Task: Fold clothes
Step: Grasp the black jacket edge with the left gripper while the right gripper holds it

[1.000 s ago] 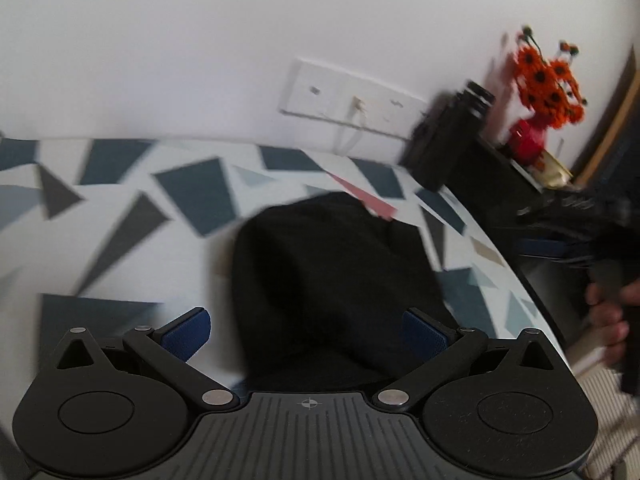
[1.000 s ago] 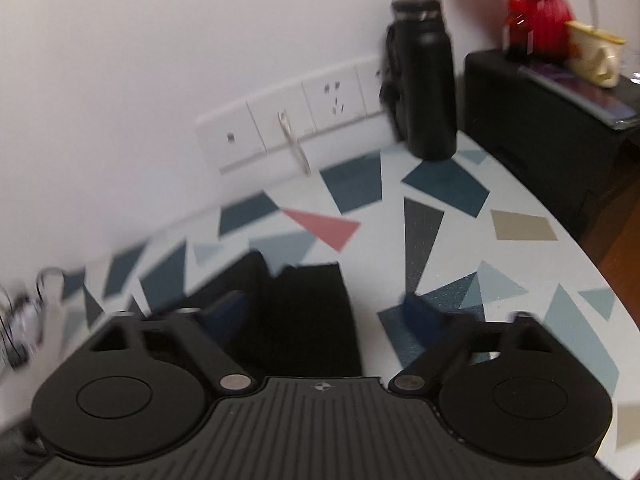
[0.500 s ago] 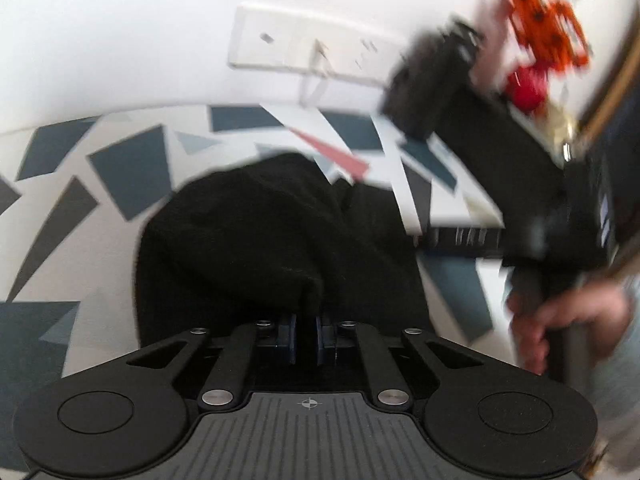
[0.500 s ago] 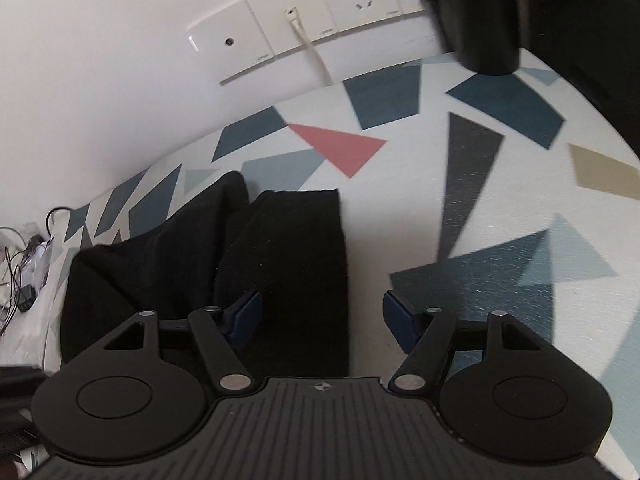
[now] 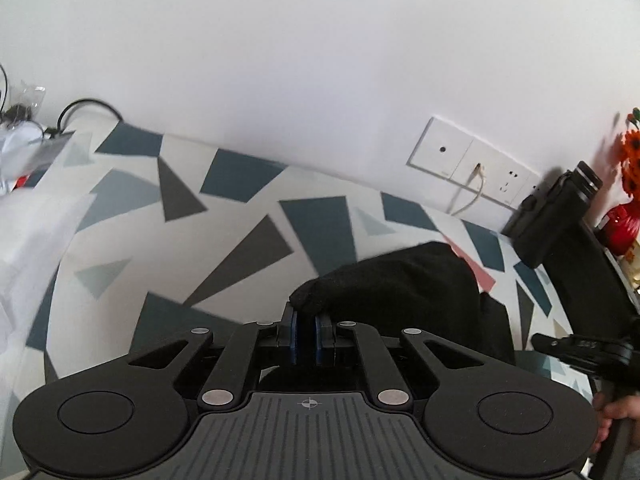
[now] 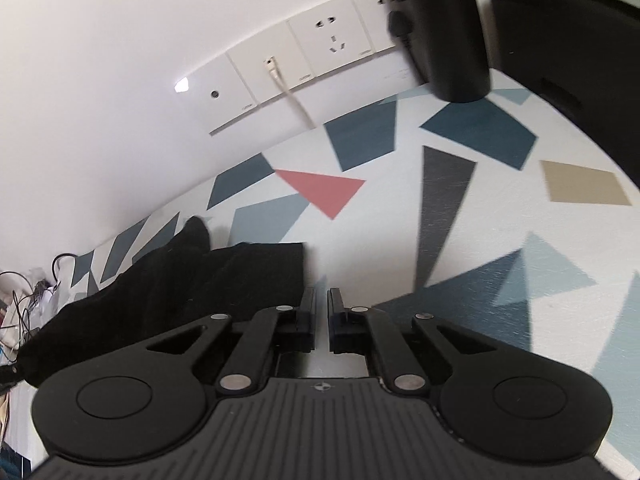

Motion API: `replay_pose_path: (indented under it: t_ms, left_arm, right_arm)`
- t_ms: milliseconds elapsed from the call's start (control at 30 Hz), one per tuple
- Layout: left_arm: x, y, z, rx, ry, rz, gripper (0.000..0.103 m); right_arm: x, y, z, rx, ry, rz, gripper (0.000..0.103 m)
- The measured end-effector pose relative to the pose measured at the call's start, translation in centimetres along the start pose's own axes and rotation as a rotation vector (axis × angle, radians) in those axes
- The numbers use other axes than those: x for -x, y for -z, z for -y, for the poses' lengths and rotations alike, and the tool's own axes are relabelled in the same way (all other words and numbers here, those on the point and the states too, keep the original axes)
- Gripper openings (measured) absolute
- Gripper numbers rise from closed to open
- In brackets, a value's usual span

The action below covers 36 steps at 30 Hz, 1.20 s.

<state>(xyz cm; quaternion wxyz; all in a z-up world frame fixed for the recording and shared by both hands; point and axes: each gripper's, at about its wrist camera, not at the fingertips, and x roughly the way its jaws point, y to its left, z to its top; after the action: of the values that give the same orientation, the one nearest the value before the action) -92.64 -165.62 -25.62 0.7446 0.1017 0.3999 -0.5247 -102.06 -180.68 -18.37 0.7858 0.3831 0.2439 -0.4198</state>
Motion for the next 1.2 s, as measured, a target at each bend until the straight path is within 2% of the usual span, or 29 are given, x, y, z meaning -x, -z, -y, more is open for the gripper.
replay_pose_path:
  t_ms: [100, 167, 200, 233, 267, 300, 400, 467, 500, 533, 567, 600, 733, 900, 1067, 1167, 1200]
  left_arm:
    - [-0.4, 0.8, -0.7, 0.006, 0.005, -0.021, 0.011]
    - [-0.8, 1.4, -1.1, 0.003, -0.005, -0.036, 0.033]
    - [-0.9, 1.6, -1.3, 0.0, -0.017, -0.042, 0.057]
    - [-0.9, 1.9, -1.5, -0.003, -0.03, -0.045, 0.081]
    - [-0.8, 2.3, -1.7, -0.009, -0.036, -0.042, 0.088]
    - [-0.7, 2.6, -1.8, -0.018, -0.035, -0.036, 0.094]
    - [-0.7, 3.6, -1.9, -0.061, 0.014, -0.058, 0.094]
    - [-0.9, 4.4, -2.0, -0.08, 0.053, -0.087, 0.09]
    - [-1.0, 4.8, -2.1, -0.081, 0.079, -0.102, 0.066]
    - [-1.2, 5.0, -2.2, -0.081, 0.105, -0.12, 0.016]
    - [-1.4, 5.0, -2.3, -0.079, 0.126, -0.144, 0.002]
    - [-1.3, 5.0, -2.3, -0.074, 0.138, -0.145, 0.002]
    - [1.1, 3.2, -2.6, -0.079, 0.18, 0.002, 0.002]
    - [3.9, 0.6, -3.1, -0.065, 0.234, 0.131, 0.002]
    - [5.3, 0.5, -3.4, -0.059, 0.257, 0.157, 0.002]
    - [5.7, 1.2, -4.0, -0.031, 0.257, 0.153, 0.002]
    - [5.9, 1.3, -4.2, -0.02, 0.263, 0.155, 0.002]
  right_arm:
    - [0.7, 0.8, -0.3, 0.029, -0.004, -0.027, 0.008]
    - [0.9, 1.9, -0.9, 0.052, -0.019, -0.051, 0.013]
    - [1.0, 2.5, -1.3, 0.063, -0.026, -0.066, 0.025]
    - [0.8, 3.0, -1.6, 0.068, -0.024, -0.084, 0.047]
    - [0.5, 3.5, -1.9, 0.073, -0.021, -0.102, 0.057]
    - [0.3, 4.0, -2.3, 0.077, -0.018, -0.12, 0.065]
    - [-0.3, 4.9, -2.9, 0.061, -0.014, -0.144, 0.065]
    - [-0.7, 4.9, -3.2, 0.036, -0.025, -0.163, 0.057]
    - [-0.8, 4.8, -3.3, 0.026, -0.04, -0.171, 0.033]
    - [-0.3, 4.5, -3.7, 0.028, -0.044, -0.156, 0.013]
    - [0.1, 4.1, -4.0, 0.032, -0.046, -0.139, 0.012]
    - [0.6, 3.7, -4.4, 0.036, -0.049, -0.122, 0.01]
    - [4.5, 1.4, -5.6, 0.035, -0.069, 0.067, 0.003]
    - [5.4, 2.5, -7.1, 0.121, -0.022, 0.068, 0.004]
    - [6.1, 3.6, -8.8, 0.208, 0.026, 0.063, 0.009]
    - [5.1, 6.2, -9.7, 0.291, 0.064, 0.018, 0.018]
    - [4.5, 7.4, -10.1, 0.324, 0.084, -0.01, 0.027]
